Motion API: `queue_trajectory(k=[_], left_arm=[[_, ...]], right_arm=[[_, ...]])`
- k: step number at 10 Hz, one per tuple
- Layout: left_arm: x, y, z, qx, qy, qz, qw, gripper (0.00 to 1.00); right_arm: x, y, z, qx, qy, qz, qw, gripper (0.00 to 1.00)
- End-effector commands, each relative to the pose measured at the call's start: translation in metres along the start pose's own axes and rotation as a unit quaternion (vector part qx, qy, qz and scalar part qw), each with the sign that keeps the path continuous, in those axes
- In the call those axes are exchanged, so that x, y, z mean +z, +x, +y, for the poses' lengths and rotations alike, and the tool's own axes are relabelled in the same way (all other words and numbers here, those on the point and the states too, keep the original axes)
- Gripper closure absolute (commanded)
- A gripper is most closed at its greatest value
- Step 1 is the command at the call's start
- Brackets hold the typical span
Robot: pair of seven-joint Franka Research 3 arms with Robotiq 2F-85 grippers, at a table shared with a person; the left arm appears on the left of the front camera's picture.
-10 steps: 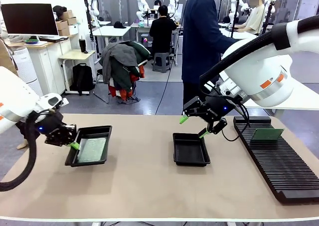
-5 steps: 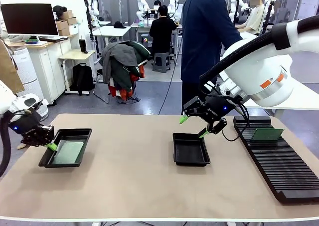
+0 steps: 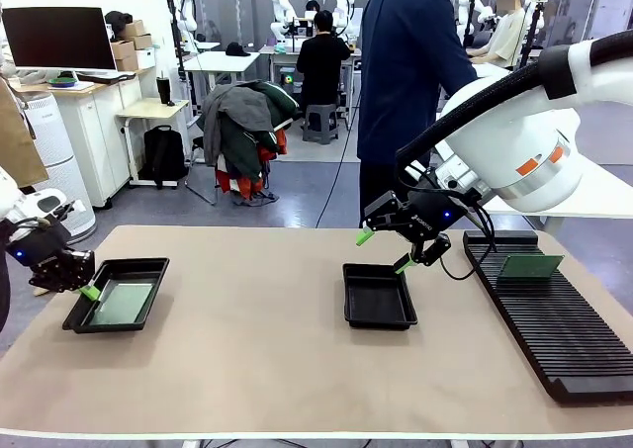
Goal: Inspect and transfer BCBs to ESD trays.
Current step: Pick up the ESD tray and place it on the left side of the table.
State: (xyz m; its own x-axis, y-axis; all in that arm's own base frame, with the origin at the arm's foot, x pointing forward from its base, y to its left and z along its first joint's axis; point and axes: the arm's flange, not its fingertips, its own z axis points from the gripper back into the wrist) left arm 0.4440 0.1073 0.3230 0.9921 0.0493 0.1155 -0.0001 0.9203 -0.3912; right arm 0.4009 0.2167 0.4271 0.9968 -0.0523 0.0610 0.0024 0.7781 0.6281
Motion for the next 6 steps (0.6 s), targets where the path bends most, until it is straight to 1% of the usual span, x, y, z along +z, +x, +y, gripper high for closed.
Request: queue_trajectory(k=[1, 4, 5, 6], left_arm=[[-0.0099, 0.0046, 0.0026, -0.018, 0.016, -0.004, 1.0, 0.97], [-0.0188, 0.0002, 0.0023, -0.02, 0.013, -0.012, 1.0, 0.97], [-0.014, 0.0037, -0.0013, -0.005, 0.013, 0.001, 1.0, 0.97], [-0.014, 0.0037, -0.0013, -0.005, 0.013, 0.001, 1.0, 0.97]], right_arm=[[-0.0009, 0.0023, 0.002, -0.008, -0.009, 0.002, 1.0, 0.0], [-0.0009, 0.0023, 0.002, -0.008, -0.009, 0.002, 1.0, 0.0], [-0.0009, 0.0023, 0.002, -0.008, -0.009, 0.002, 1.0, 0.0], [-0.0009, 0.0023, 0.002, -0.008, -0.009, 0.002, 1.0, 0.0]])
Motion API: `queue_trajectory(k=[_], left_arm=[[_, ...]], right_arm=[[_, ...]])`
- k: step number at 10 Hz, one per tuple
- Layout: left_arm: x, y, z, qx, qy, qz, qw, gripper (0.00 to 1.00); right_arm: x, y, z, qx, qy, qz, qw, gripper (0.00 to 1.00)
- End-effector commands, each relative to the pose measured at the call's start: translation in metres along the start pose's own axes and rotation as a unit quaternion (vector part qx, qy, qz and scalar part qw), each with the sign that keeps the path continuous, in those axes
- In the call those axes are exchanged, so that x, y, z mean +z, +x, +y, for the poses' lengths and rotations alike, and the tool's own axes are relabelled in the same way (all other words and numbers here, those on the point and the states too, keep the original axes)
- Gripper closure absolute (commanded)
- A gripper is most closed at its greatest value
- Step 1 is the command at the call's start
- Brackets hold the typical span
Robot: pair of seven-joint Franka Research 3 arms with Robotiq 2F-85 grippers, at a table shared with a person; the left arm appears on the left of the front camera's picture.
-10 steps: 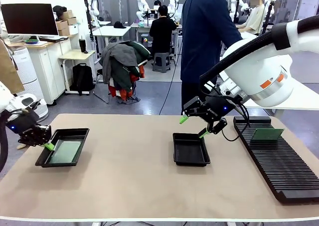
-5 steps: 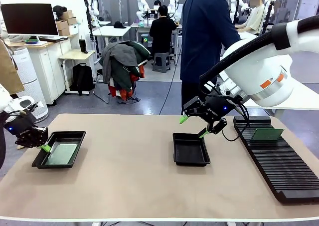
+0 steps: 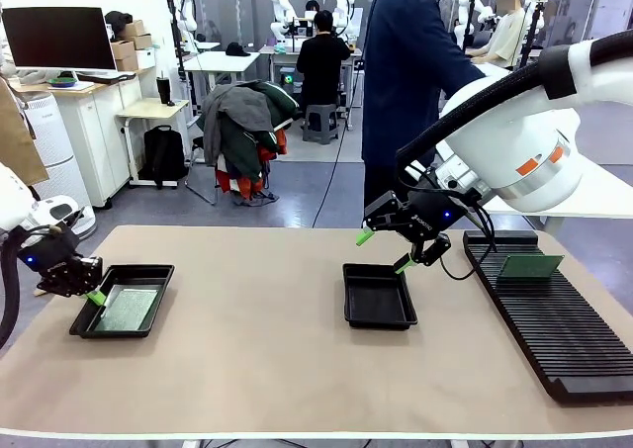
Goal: Inspect and transfer BCBs to ESD trays.
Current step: Pick up the ESD tray and place it on the left side of the table.
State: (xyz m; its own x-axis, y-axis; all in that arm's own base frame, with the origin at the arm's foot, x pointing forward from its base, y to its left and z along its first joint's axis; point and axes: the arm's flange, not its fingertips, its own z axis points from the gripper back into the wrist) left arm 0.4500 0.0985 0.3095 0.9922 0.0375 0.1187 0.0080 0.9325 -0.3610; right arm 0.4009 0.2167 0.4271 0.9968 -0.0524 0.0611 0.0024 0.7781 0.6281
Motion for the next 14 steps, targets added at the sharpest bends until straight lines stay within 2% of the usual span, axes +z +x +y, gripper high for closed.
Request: queue_trajectory(k=[1, 10, 14], left_arm=[[0.002, 0.0, 0.002, 0.001, -0.002, 0.0, 1.0, 0.97], [0.002, -0.001, -0.003, 0.007, 0.003, -0.003, 1.0, 0.97], [0.012, -0.005, -0.003, 0.016, 0.007, -0.001, 1.0, 0.62]], right_arm=[[-0.001, 0.002, 0.002, -0.008, -0.009, 0.002, 1.0, 0.0], [-0.001, 0.002, 0.002, -0.008, -0.009, 0.002, 1.0, 0.0], [-0.001, 0.002, 0.002, -0.008, -0.009, 0.002, 1.0, 0.0]])
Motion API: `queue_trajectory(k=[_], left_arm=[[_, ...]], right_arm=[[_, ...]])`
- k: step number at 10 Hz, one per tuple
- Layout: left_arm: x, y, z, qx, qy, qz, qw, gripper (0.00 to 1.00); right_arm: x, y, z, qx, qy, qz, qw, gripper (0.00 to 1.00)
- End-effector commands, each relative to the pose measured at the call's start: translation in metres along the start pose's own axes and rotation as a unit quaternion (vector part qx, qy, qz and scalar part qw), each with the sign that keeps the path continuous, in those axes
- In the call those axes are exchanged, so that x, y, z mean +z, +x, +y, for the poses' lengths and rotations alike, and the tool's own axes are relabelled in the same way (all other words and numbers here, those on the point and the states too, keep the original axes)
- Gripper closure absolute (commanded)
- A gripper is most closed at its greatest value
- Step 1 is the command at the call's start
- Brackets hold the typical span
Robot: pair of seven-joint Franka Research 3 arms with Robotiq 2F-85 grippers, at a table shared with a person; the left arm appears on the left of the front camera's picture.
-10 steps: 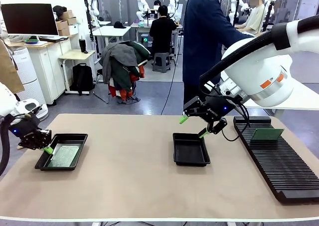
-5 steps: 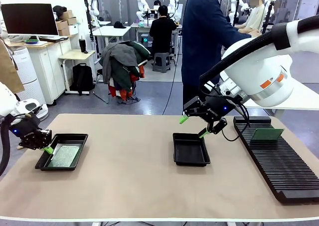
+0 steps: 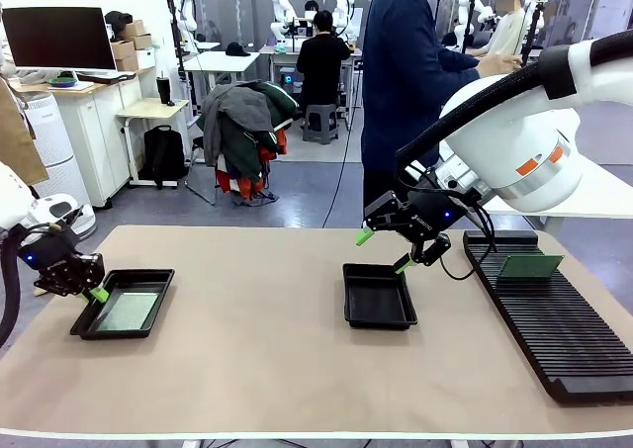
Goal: Inspect and transfer BCBs to ESD trays.
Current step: Pick up the ESD tray and place it on the left side of the table.
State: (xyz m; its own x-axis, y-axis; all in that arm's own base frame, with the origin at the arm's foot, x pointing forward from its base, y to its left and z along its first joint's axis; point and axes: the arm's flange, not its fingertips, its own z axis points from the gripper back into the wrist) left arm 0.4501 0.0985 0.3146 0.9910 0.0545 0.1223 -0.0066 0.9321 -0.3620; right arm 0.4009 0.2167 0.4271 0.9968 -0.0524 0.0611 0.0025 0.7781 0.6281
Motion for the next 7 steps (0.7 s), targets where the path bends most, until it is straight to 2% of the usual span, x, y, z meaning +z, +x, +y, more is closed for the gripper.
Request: queue_trajectory(k=[1, 7], left_arm=[[0.011, -0.006, -0.001, 0.011, 0.008, 0.003, 1.0, 0.51], [0.061, -0.013, -0.025, 0.0, 0.034, 0.014, 0.999, 0.0]], right_arm=[[-0.001, 0.002, 0.002, -0.008, -0.009, 0.002, 1.0, 0.0], [-0.001, 0.002, 0.002, -0.008, -0.009, 0.002, 1.0, 0.0]])
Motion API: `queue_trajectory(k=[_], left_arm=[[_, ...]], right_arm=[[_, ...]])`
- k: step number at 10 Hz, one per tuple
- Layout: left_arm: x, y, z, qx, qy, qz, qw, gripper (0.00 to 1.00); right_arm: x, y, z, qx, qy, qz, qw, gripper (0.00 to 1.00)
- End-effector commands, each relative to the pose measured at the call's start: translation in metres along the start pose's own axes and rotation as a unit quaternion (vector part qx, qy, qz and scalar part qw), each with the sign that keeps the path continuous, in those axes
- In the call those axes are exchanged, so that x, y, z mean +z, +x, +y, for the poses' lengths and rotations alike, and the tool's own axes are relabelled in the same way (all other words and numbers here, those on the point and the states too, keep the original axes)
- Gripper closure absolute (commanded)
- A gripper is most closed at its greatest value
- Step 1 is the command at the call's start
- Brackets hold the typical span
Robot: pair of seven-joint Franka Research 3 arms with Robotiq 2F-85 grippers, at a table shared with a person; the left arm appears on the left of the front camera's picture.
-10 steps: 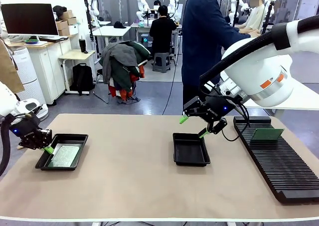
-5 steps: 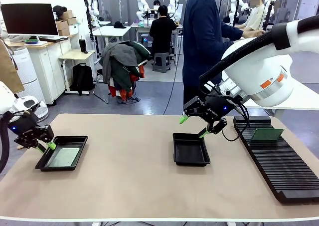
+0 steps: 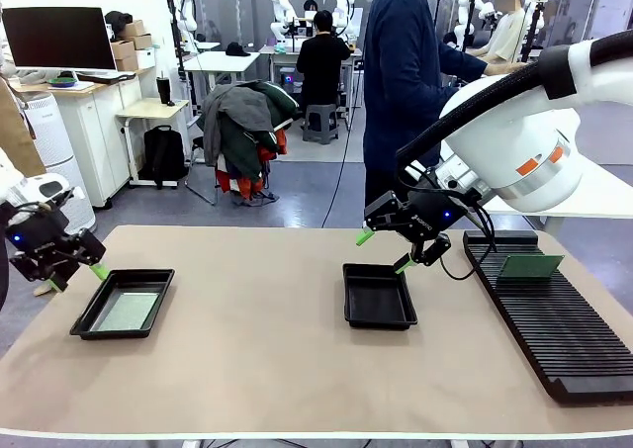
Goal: Inspect and transfer BCBs to ESD trays.
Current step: Pick up the ESD tray and place it on the left side of the table.
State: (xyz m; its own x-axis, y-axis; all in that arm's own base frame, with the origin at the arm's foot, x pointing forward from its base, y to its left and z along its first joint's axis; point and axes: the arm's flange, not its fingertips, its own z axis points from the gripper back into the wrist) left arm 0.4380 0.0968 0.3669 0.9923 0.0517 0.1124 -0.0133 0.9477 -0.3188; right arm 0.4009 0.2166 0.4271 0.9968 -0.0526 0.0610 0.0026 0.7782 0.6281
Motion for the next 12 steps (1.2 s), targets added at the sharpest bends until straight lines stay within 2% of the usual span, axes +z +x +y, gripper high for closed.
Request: queue_trajectory(k=[1, 6, 12], left_arm=[[0.026, -0.01, -0.014, -0.004, 0.028, 0.016, 0.999, 0.0], [0.076, -0.017, -0.058, -0.011, 0.102, 0.019, 0.995, 0.0], [0.086, -0.009, -0.077, -0.009, 0.155, 0.05, 0.987, 0.0]], right_arm=[[-0.001, 0.002, 0.002, -0.008, -0.009, 0.002, 1.0, 0.0], [-0.001, 0.002, 0.002, -0.008, -0.009, 0.002, 1.0, 0.0], [-0.001, 0.002, 0.002, -0.008, -0.009, 0.002, 1.0, 0.0]])
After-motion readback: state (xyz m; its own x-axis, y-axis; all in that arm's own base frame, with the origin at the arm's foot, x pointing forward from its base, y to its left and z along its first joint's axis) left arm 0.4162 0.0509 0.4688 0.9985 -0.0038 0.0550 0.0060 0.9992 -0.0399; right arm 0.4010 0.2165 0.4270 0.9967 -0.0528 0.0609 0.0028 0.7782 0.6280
